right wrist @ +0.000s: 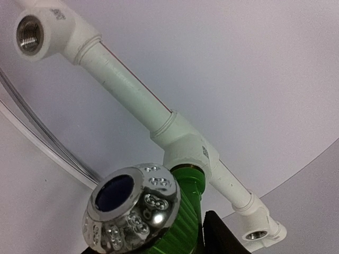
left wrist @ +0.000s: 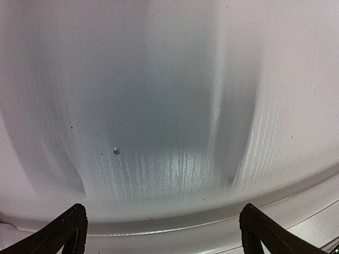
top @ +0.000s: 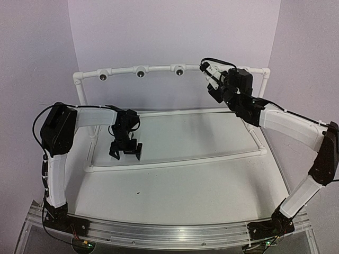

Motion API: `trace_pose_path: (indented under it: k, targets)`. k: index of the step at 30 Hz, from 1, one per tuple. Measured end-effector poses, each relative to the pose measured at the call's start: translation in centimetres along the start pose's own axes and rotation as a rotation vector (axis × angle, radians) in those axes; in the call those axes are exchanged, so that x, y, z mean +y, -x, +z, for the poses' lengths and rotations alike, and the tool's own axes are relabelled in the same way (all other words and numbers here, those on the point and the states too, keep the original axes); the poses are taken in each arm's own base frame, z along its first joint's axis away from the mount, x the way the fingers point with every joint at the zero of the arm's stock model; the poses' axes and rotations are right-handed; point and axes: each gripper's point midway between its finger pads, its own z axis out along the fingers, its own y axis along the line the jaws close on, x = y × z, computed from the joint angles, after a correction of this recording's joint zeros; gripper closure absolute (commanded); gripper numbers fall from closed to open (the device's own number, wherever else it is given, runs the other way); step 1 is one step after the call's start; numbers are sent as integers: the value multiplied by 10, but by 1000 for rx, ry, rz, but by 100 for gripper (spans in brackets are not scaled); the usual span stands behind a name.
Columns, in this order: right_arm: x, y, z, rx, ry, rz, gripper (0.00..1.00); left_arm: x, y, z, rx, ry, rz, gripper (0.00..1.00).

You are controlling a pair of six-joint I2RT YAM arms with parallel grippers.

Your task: Install the water faucets

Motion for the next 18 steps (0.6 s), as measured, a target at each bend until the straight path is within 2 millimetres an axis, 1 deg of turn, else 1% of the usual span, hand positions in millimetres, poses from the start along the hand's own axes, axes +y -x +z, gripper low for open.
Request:
trace_pose_path:
  k: [3,6,10,16,17,18]
  targets:
    - [-1,3,0,-3,23,129,58,0,0,0,0,0,0,0]
    - [-4,3,-1,-1,47,268,60,0,0,0,0,0,0,0]
    - [-6,-3,-3,21,94,483,60,0,0,0,0,0,0,0]
    - [-4,-19,-2,82,205,834,61,0,0,0,0,0,1,0]
    - [-2,-21,-2,91,236,898,61,0,0,0,0,0,1,0]
    - [0,-21,-2,99,267,961,57,0,0,0,0,0,1,0]
